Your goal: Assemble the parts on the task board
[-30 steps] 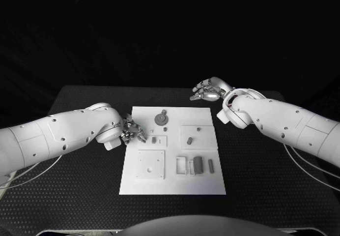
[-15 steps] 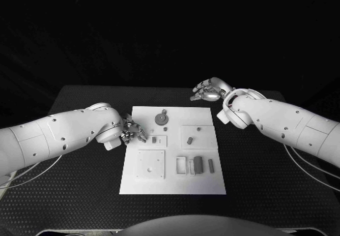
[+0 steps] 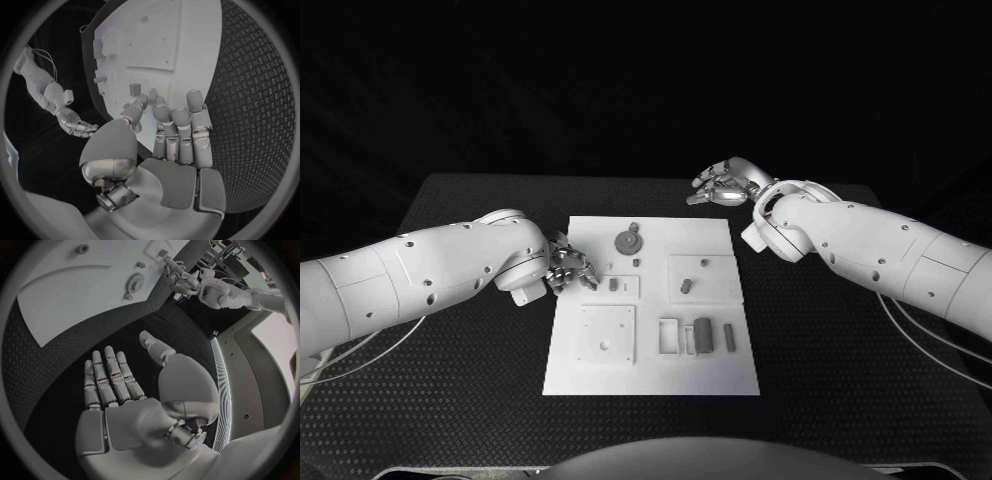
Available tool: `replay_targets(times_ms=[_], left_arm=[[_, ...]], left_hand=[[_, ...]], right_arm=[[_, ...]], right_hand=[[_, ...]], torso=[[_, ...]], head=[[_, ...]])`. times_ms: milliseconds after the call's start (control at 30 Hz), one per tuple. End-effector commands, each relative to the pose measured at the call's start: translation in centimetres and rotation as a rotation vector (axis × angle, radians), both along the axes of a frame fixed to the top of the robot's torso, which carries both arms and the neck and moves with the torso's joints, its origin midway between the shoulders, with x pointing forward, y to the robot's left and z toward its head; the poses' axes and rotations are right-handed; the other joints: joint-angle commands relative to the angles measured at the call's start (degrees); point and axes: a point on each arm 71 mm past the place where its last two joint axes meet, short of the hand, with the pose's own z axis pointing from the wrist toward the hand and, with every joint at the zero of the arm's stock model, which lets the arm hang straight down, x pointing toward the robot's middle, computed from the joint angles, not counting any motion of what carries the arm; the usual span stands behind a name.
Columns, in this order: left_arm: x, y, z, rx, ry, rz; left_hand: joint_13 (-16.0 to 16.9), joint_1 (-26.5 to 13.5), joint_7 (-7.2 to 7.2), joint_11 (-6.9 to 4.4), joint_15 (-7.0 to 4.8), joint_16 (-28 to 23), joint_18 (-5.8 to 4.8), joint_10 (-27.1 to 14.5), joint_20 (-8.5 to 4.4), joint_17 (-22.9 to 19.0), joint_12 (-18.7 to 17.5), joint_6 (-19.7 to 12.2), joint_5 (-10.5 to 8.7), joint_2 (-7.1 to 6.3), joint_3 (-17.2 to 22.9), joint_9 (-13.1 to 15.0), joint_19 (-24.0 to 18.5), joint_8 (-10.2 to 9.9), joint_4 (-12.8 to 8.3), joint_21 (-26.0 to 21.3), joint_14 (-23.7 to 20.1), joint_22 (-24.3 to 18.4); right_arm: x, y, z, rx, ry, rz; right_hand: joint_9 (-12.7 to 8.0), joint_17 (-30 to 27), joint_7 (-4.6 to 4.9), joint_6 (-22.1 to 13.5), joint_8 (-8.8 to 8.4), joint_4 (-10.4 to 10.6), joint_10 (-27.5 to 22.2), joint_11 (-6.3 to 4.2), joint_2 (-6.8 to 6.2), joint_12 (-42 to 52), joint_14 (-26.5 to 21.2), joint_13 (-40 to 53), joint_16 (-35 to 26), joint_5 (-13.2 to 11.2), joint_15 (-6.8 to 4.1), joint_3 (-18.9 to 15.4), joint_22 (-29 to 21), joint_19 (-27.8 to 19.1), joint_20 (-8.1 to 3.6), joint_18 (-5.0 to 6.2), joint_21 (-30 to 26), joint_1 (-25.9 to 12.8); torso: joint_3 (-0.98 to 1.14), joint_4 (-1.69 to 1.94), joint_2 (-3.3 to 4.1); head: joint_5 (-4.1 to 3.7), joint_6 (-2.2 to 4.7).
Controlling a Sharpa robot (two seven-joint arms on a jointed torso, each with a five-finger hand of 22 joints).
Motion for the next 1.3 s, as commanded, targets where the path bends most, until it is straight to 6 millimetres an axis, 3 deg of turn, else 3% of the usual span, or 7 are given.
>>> replay_targets(times_ms=[33, 800, 1300], left_arm=[[-0.32, -0.26, -0.40, -0.006, 0.023, -0.013], [-0.42, -0.72, -0.33, -0.015, 0.018, -0.022], [-0.36, -0.49, -0.32, -0.013, 0.015, -0.014]], left_hand=[[-0.1, -0.5, 0.18, -0.11, 0.06, 0.2, -0.37, -0.3, -0.12, -0.1, 0.3, -0.1, -0.15, -0.11, -0.4, -0.1, -0.1, -0.2, 0.1, -0.2, -0.4, 1.0], [-0.1, -0.5, 0.15, -0.15, 0.03, 0.3, -0.35, -0.3, -0.14, -0.1, 0.4, 0.0, -0.15, -0.02, -0.6, -0.1, -0.1, -0.1, -0.1, -0.3, -0.4, 1.0], [-0.1, -0.7, 0.13, -0.17, 0.01, 0.3, -0.34, -0.3, -0.14, -0.1, 0.4, 0.0, -0.15, 0.16, -0.8, -0.1, -0.1, -0.1, -0.1, -0.3, -0.4, 1.0]], right_arm=[[-0.03, 0.13, -0.04, -0.001, 0.003, 0.012], [-0.04, 0.18, -0.14, -0.001, 0.005, 0.012], [-0.06, 0.19, -0.17, -0.001, 0.008, 0.013]], right_hand=[[-0.1, -0.1, 2.80, -0.4, 0.34, 0.1, 0.4, 0.14, 0.07, -0.3, -0.2, -0.1, -0.4, -0.1, 0.40, -0.2, 0.1, -0.2, 0.05, -0.94, -0.3, -0.1], [-0.1, -0.1, 2.82, -0.4, 0.37, 0.1, 0.4, 0.15, 0.09, -0.4, -0.2, -0.1, -0.4, -0.1, 0.42, -0.2, 0.1, -0.2, 0.05, -0.94, -0.4, -0.1], [-0.1, -0.2, 2.83, -0.5, 0.38, 0.1, 0.5, 0.17, 0.04, -0.5, -0.3, -0.1, -0.5, -0.1, 0.45, -0.2, 0.2, -0.2, 0.06, -0.94, -0.5, -0.2]], torso=[[0.00, 0.00, 0.00], [0.07, -0.06, 0.01], [0.01, 0.00, -0.01]], head=[[0.00, -0.03], [-0.01, 0.07], [-0.06, 0.16]])
